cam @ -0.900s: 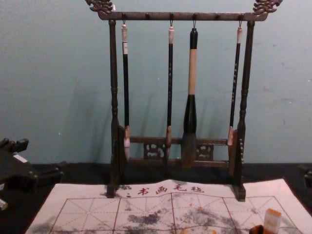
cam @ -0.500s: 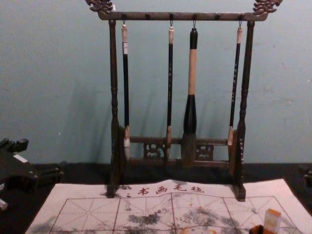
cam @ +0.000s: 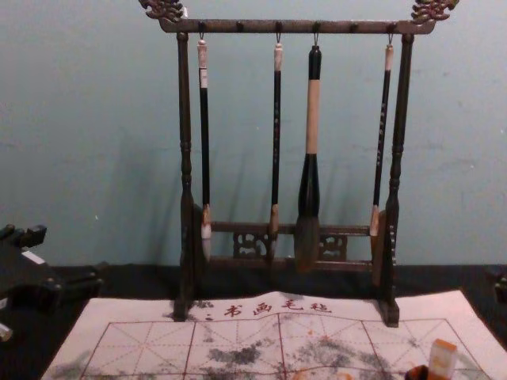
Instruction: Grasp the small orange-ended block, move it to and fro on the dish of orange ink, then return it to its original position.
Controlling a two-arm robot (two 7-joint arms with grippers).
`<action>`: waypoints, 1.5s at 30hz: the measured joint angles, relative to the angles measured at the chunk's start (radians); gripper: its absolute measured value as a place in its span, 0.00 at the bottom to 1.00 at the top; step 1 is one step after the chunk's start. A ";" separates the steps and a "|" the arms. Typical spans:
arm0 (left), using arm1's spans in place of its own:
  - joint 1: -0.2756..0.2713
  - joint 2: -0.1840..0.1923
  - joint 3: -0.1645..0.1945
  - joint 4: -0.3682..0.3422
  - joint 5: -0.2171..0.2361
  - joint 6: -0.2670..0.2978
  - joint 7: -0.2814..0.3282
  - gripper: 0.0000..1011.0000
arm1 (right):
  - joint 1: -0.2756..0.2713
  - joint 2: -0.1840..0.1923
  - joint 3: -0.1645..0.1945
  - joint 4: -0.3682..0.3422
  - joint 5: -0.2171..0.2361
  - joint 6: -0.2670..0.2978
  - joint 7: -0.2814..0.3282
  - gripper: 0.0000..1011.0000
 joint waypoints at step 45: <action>0.000 0.000 0.000 0.000 0.000 0.000 0.000 0.99 | -0.145 0.051 0.142 -0.137 0.161 -0.101 0.151 0.99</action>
